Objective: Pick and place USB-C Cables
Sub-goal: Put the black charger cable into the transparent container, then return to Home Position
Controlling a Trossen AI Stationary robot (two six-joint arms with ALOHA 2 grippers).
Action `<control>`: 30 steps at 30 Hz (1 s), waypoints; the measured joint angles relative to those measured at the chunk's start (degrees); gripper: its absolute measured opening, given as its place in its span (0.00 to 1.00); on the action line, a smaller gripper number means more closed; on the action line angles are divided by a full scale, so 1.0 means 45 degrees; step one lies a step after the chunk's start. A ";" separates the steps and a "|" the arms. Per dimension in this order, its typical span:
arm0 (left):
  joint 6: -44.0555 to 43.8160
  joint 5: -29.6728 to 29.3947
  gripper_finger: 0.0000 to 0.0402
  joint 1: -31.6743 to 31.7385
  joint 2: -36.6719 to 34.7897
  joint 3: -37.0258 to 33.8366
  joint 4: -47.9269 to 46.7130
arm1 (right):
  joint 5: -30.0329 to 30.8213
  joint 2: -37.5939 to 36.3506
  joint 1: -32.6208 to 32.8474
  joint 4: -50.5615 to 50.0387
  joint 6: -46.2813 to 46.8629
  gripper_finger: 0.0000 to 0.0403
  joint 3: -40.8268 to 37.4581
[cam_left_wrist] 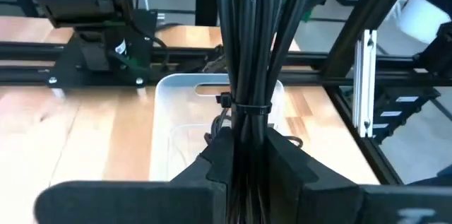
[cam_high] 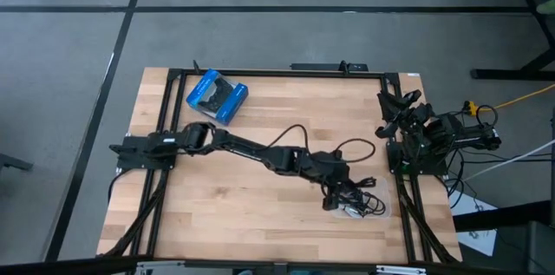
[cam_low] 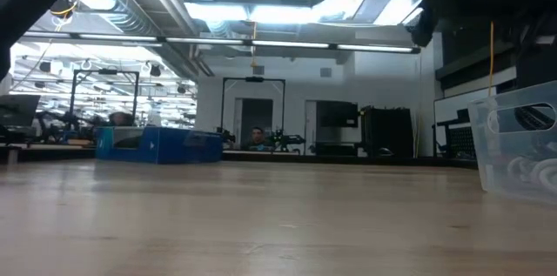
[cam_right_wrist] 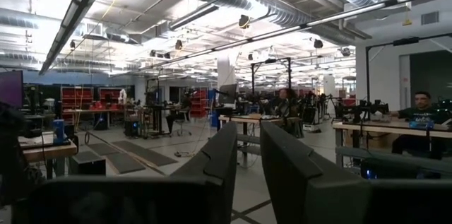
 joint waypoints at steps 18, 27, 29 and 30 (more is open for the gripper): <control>-0.0029 -0.0760 0.11 -0.0306 0.0664 0.0006 0.0478 | -0.0005 0.0000 -0.0005 -0.0015 0.0010 0.17 0.0000; -0.0425 -0.1040 0.33 -0.0366 0.0800 0.0018 0.0077 | -0.0010 0.0000 -0.0004 -0.0015 0.0010 0.17 0.0000; -0.0427 -0.1042 0.35 -0.0362 0.0799 0.0018 -0.0048 | -0.0005 0.0000 0.0000 -0.0012 0.0010 0.17 0.0002; -0.0427 -0.1045 0.35 -0.0361 0.0799 0.0018 -0.0064 | -0.0010 0.0000 0.0000 -0.0015 0.0010 0.17 0.0000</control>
